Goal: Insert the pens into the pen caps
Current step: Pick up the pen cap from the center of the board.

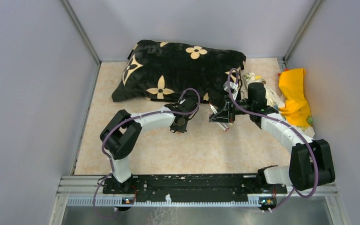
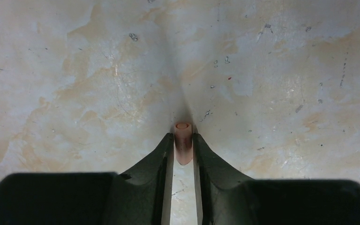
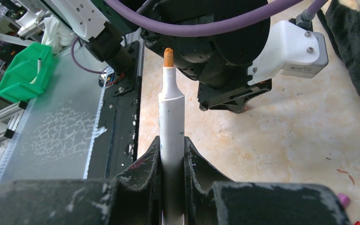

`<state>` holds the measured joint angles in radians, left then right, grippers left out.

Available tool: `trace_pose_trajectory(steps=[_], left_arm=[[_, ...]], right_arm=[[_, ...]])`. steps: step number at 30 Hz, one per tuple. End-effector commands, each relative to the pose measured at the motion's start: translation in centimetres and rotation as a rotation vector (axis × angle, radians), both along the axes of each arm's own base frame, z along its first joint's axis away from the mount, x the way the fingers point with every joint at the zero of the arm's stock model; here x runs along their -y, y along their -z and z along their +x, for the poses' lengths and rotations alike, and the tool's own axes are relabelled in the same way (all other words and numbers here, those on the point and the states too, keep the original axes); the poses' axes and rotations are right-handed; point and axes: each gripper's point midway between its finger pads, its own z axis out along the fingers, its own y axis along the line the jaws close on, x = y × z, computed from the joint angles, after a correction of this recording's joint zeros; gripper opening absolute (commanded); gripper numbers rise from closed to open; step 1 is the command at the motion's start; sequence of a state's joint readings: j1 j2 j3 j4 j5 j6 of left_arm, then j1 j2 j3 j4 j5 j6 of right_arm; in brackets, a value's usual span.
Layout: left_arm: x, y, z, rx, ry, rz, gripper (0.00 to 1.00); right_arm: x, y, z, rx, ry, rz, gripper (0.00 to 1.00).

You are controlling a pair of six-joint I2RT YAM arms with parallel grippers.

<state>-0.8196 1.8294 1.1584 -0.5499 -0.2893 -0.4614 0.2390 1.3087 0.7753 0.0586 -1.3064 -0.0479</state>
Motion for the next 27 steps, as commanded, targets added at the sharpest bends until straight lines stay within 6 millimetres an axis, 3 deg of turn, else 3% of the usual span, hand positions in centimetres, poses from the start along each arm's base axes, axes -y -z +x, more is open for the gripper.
trace_pose_trajectory(steps=[1,6,11,14,17,21,27], left_arm=[[-1.9,2.1,-2.7,-0.119,0.036,0.126,0.28],[-1.8,2.6,-3.0,-0.139,0.052,0.131,0.26],[-1.4,3.0,-3.1,-0.143,0.068,0.109,0.01],[-1.0,1.8,-2.5,-0.1,0.056,0.078,0.0],[-0.1,-1.0,-1.3,-0.005,0.026,-0.009,0.0],[2.1,-6.7,0.6,0.177,-0.011,-0.243,0.0],[4.6,-14.4,1.4,0.38,-0.047,-0.64,0.0]], right_arm=[[0.0,-3.3,0.3,0.12,-0.015,0.04,0.0],[0.1,-3.5,0.3,0.127,-0.013,0.043,0.0],[0.1,-3.8,0.1,0.13,-0.019,0.049,0.0],[0.1,-3.9,-0.1,0.134,-0.022,0.053,0.0],[0.2,-4.0,-0.1,0.144,-0.019,0.054,0.0],[0.1,-4.0,-0.4,0.155,-0.03,0.063,0.0],[-0.1,-3.9,-0.8,0.129,-0.04,0.074,0.0]])
